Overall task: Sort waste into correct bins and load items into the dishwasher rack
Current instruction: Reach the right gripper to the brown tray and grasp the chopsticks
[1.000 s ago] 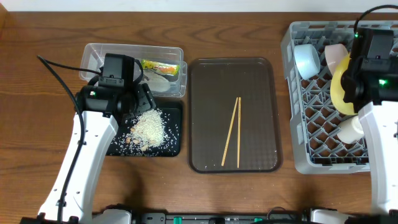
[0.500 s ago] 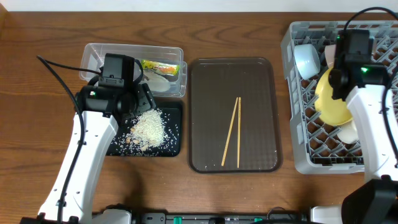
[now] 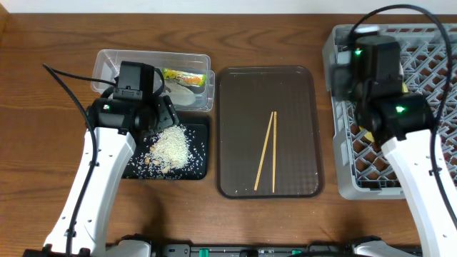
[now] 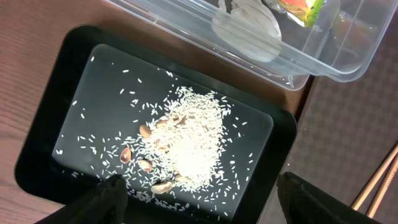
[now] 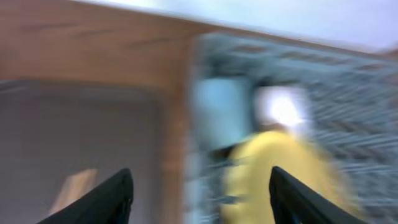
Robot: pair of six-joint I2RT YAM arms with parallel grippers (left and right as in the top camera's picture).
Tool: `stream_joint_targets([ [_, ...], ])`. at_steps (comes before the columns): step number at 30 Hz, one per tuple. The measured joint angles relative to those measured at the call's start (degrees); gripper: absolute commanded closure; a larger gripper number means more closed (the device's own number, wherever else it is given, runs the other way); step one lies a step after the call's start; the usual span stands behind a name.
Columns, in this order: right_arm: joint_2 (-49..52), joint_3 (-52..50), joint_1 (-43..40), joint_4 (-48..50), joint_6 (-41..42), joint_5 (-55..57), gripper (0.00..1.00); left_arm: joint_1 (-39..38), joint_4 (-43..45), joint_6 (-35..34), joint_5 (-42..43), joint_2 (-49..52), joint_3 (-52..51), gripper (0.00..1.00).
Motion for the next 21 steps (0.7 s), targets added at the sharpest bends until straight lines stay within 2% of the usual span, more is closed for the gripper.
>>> stream_joint_targets([
  [5, 4.20, -3.10, 4.46, -2.51, 8.26, -9.09, 0.38, 0.00, 0.00, 0.00, 0.00, 0.00, 0.00, 0.20],
  [11, 11.72, -11.37, 9.99, -2.25, 14.14, -12.59, 0.39, 0.00, 0.00, 0.00, -0.02, 0.00, 0.00, 0.21],
  [21, 19.30, -20.76, 15.10, 7.39, 21.33, -12.74, 0.48, 0.00, 0.00, 0.00, 0.00, 0.00, 0.00, 0.20],
])
